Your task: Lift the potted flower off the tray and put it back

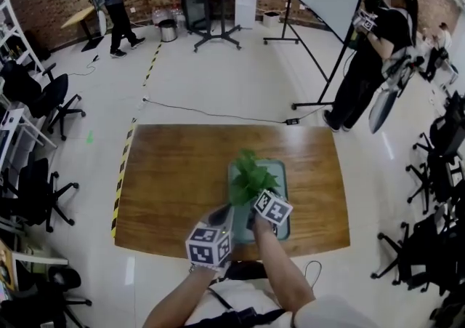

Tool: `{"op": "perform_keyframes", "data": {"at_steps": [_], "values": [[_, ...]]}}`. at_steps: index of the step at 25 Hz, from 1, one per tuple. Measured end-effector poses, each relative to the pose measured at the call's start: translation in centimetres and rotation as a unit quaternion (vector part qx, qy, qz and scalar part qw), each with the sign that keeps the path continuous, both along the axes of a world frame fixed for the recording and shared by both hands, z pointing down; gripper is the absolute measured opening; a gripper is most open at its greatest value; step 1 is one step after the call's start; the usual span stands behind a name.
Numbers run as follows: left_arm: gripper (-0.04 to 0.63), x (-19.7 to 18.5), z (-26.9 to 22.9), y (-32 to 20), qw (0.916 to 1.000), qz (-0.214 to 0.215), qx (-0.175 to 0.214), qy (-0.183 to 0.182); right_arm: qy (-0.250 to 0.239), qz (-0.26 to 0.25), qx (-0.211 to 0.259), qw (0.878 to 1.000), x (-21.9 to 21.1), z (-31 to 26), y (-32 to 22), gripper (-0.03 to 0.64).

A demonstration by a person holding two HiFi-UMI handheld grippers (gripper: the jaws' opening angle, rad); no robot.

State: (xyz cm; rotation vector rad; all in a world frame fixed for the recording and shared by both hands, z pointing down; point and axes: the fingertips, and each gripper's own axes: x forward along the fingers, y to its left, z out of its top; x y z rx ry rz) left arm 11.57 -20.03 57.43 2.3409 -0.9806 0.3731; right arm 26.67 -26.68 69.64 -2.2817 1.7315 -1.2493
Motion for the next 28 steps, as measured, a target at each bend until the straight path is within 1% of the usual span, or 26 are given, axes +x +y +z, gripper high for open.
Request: {"op": "perform_keyframes", "data": {"at_steps": [7, 15, 20, 28], "values": [[-0.003, -3.4, -0.2, -0.6, 0.9991, -0.041, -0.004, 0.008, 0.006, -0.026, -0.001, 1.000, -1.5, -0.6, -0.6, 0.043], [-0.003, -6.9, -0.4, -1.2, 0.9962, -0.086, -0.006, 0.013, 0.009, -0.060, 0.022, 0.998, -4.3, -2.8, -2.4, 0.043], [-0.003, -9.3, -0.6, -1.0, 0.9935, -0.113, -0.007, 0.014, 0.001, -0.102, 0.037, 0.994, -8.2, -4.1, -3.5, 0.043], [-0.003, -14.3, -0.4, -0.6, 0.9864, -0.164, -0.011, 0.006, -0.010, -0.168, 0.015, 0.986, -15.5, -2.2, -4.3, 0.043]]}}
